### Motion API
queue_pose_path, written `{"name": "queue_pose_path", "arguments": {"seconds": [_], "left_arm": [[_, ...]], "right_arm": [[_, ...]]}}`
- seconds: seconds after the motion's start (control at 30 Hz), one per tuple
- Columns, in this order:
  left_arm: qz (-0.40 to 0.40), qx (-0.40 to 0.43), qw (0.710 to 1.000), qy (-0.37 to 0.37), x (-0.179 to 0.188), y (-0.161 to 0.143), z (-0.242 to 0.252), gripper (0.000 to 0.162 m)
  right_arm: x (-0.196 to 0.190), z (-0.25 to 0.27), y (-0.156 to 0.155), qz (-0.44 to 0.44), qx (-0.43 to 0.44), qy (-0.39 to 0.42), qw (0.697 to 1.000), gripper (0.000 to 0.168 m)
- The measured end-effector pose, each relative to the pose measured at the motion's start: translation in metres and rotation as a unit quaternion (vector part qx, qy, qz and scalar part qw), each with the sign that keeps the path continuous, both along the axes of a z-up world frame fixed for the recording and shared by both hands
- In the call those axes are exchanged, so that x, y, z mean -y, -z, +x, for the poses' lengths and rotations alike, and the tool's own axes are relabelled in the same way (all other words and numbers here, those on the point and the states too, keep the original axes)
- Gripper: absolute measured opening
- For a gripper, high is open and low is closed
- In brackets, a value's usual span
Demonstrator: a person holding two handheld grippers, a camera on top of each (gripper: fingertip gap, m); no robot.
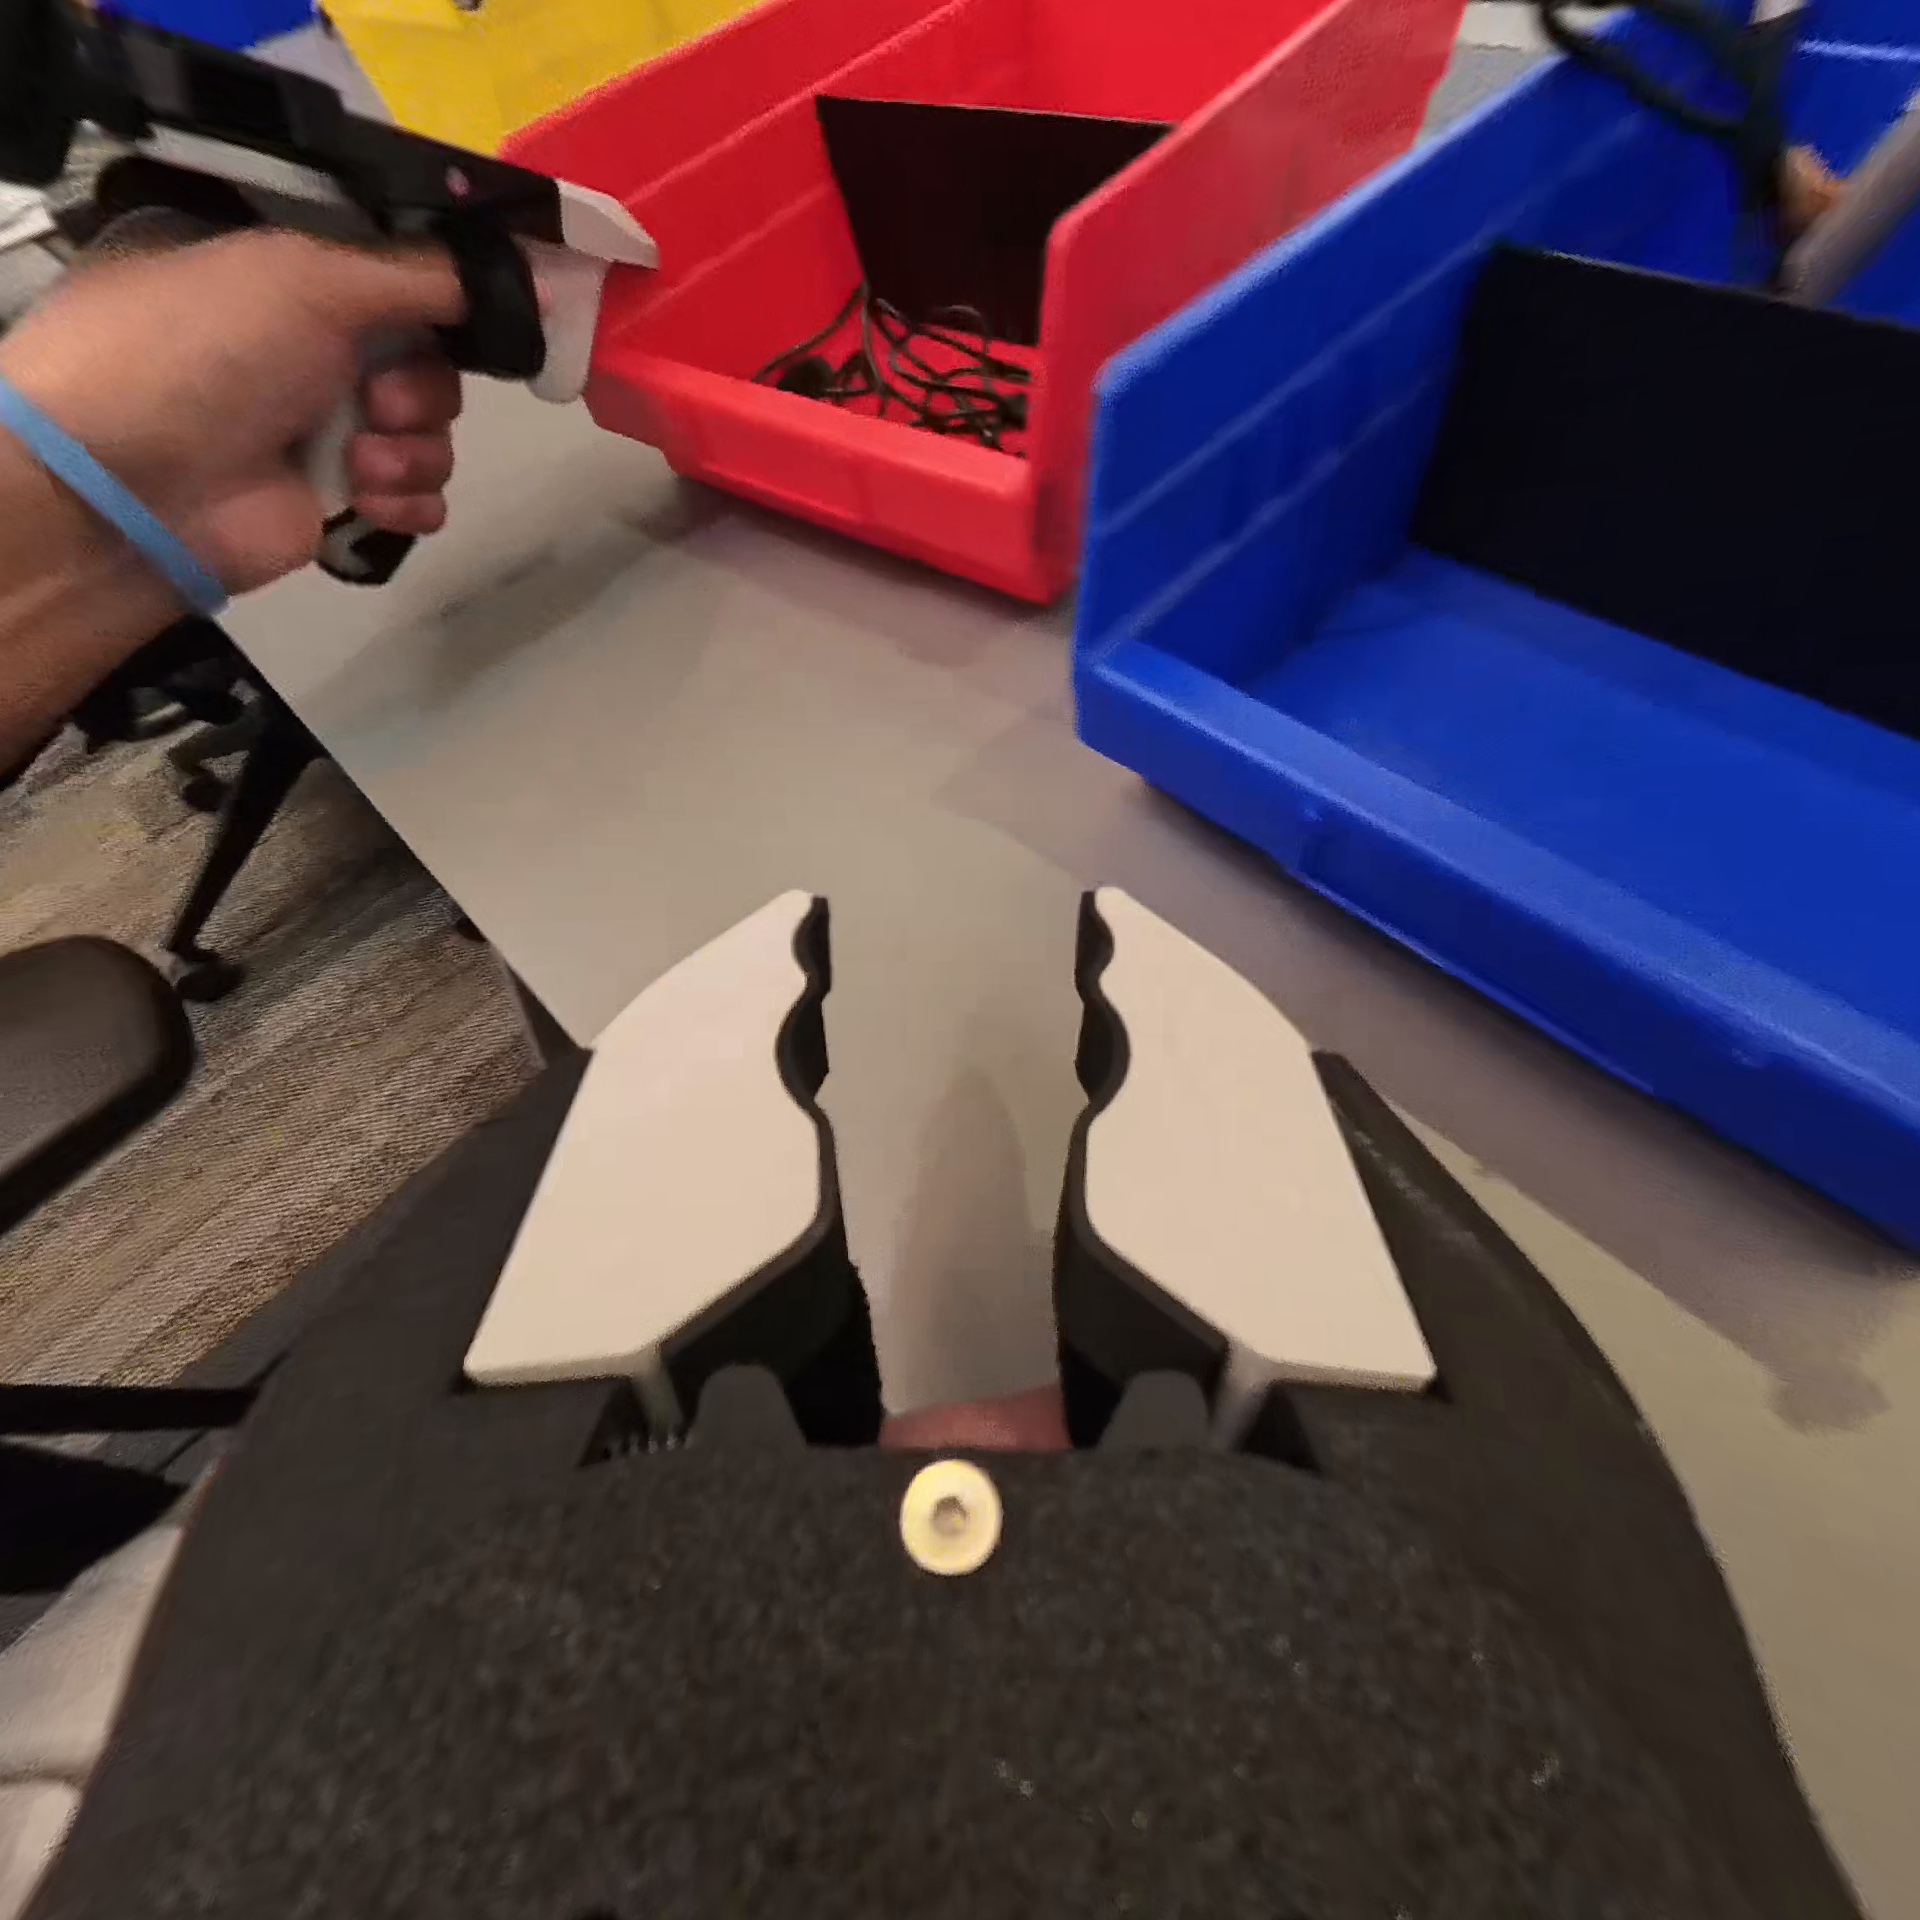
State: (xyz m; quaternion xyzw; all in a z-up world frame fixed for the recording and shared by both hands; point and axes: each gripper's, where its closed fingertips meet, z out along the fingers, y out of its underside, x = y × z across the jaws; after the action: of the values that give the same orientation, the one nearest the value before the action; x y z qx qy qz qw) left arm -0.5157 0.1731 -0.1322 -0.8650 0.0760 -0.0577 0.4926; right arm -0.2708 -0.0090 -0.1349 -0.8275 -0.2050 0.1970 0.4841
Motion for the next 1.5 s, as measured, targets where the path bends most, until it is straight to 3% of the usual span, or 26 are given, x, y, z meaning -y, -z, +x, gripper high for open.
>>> {"name": "queue_pose_path", "arguments": {"seconds": [0.3, 0.33, 0.4, 0.53, 0.63, 0.77, 0.87, 1.0, 1.13, 1.27, 1.37, 1.5], "left_arm": [[0.001, -0.008, 0.999, -0.048, 0.116, -0.002, -0.006, 0.004], [0.004, -0.012, 0.999, -0.048, 0.126, -0.003, -0.006, 0.004], [0.019, -0.029, 0.998, -0.048, 0.144, -0.006, -0.005, 0.005], [0.064, -0.033, 0.996, -0.055, 0.173, -0.031, 0.001, 0.007], [0.131, -0.052, 0.989, -0.051, 0.18, -0.071, 0.011, 0.007], [0.207, -0.055, 0.977, -0.018, 0.165, -0.14, 0.051, 0.007], [0.234, -0.047, 0.97, 0.035, 0.147, -0.183, 0.108, 0.005], [0.259, -0.065, 0.957, 0.112, 0.131, -0.209, 0.23, 0.006], [0.238, -0.075, 0.949, 0.195, 0.122, -0.184, 0.365, 0.007], [0.195, -0.092, 0.948, 0.234, 0.132, -0.129, 0.472, 0.009], [0.16, -0.081, 0.952, 0.249, 0.139, -0.079, 0.529, 0.008], [0.1, -0.042, 0.961, 0.253, 0.133, -0.031, 0.564, 0.01]], "right_arm": [[-0.056, -0.06, 0.007, -0.011, 0.029, 0.027, 0.999, 0.045], [-0.058, -0.063, 0.004, -0.003, 0.029, 0.038, 0.999, 0.018], [-0.058, -0.06, 0.002, 0.011, 0.062, 0.062, 0.996, 0.007], [-0.047, -0.057, -0.021, 0.078, 0.093, 0.085, 0.989, 0.003], [-0.041, -0.046, -0.062, 0.141, 0.071, 0.106, 0.982, 0.003], [-0.037, -0.005, -0.135, 0.227, 0.07, 0.143, 0.961, 0.003], [-0.028, 0.05, -0.17, 0.274, 0.096, 0.118, 0.95, 0.008], [-0.023, 0.164, -0.178, 0.248, 0.085, 0.189, 0.946, 0.008], [-0.011, 0.294, -0.148, 0.202, 0.025, 0.302, 0.931, 0.005], [0.005, 0.399, -0.082, 0.147, 0.03, 0.377, 0.914, 0.005], [0.02, 0.459, -0.049, 0.094, -0.019, 0.429, 0.898, 0.002], [0.008, 0.5, -0.029, 0.043, 0.03, 0.425, 0.904, 0.002]]}}
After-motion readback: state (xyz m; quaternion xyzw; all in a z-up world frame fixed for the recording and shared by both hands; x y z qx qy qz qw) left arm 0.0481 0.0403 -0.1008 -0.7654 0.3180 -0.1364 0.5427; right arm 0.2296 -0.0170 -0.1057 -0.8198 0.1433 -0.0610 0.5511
